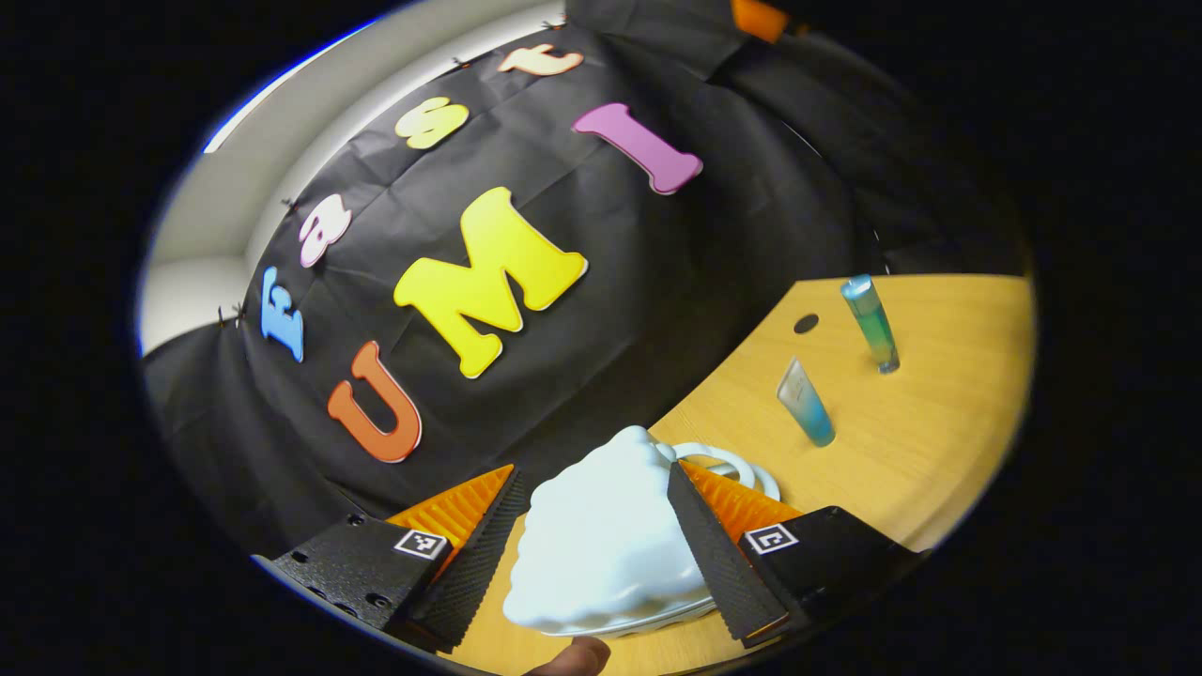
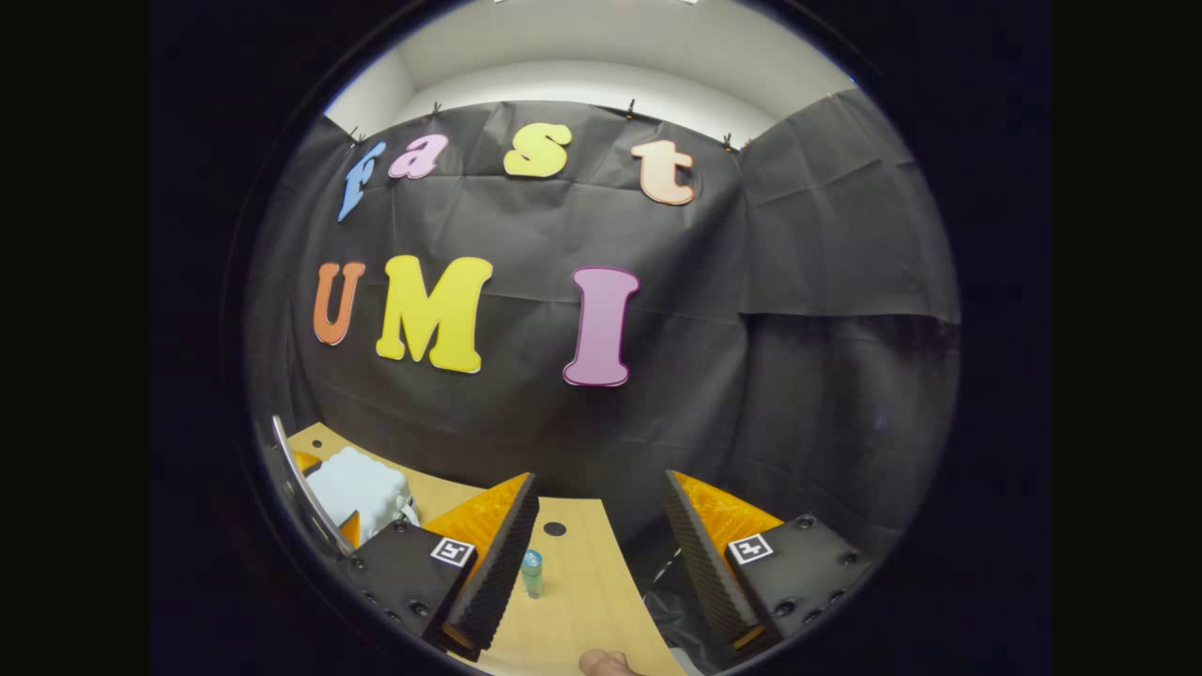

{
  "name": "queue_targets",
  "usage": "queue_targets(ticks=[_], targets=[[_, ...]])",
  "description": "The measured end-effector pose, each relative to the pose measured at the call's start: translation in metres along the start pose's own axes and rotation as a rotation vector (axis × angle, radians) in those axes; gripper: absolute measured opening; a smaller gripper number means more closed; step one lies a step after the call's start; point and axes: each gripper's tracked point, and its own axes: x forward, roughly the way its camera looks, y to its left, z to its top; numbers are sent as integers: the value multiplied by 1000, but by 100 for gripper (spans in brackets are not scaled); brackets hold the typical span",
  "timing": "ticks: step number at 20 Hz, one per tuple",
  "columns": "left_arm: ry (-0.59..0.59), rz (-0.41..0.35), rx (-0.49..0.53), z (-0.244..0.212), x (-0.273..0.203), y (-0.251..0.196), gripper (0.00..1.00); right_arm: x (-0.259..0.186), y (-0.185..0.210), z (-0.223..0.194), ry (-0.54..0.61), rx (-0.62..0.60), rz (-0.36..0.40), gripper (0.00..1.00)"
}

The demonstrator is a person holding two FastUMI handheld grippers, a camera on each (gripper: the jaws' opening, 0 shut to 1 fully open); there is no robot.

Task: First open the suitcase, pack the skin care products into it, and then close the suitcase.

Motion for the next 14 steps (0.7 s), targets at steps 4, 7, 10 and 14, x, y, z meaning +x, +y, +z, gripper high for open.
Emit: queue_targets(ticks=[4, 7, 10, 14], targets=[[33, -30, 170, -12, 17, -34, 98, 15, -7, -22, 26, -9, 33, 79], [72, -64, 300, -23, 32, -60, 98, 30, -11, -36, 42, -9, 63, 79], [133, -95, 396, -35, 43, -82, 99, 39, -18, -45, 46, 11, 81, 79], [194, -121, 517, -49, 66, -97, 97, 58, -34, -61, 74, 18, 87, 80]])
